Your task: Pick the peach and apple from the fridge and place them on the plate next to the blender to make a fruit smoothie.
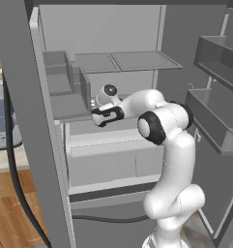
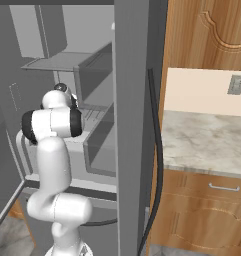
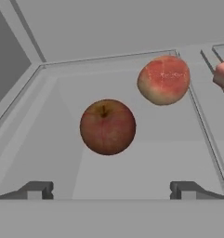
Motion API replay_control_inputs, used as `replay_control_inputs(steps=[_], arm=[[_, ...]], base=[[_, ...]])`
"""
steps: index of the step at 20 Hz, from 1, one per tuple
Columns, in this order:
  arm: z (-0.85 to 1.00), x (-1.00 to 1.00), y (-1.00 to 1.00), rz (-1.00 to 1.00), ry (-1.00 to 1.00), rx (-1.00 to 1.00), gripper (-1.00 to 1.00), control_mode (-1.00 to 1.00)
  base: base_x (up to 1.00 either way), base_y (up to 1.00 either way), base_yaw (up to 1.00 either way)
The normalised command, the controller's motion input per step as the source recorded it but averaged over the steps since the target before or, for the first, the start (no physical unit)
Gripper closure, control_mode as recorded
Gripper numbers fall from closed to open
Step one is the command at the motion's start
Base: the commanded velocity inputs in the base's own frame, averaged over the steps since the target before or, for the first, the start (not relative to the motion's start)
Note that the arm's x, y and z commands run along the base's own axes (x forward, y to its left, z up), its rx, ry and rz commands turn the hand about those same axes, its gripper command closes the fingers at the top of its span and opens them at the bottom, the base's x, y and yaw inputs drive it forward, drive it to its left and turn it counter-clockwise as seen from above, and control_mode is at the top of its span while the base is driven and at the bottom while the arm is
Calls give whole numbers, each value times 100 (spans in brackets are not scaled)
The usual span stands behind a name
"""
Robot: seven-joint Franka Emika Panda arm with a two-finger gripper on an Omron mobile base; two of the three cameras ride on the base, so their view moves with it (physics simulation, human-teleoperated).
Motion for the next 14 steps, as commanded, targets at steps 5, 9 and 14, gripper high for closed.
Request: replay_control_inputs(steps=[5,9,14], arm=[[-10,30,3,0,0,-1,-100,-100],[-5,29,3,0,0,-1,-100,-100],[-15,27,9,0,0,0,-100,-100]], base=[[0,0,0],[0,0,0],[0,0,0]])
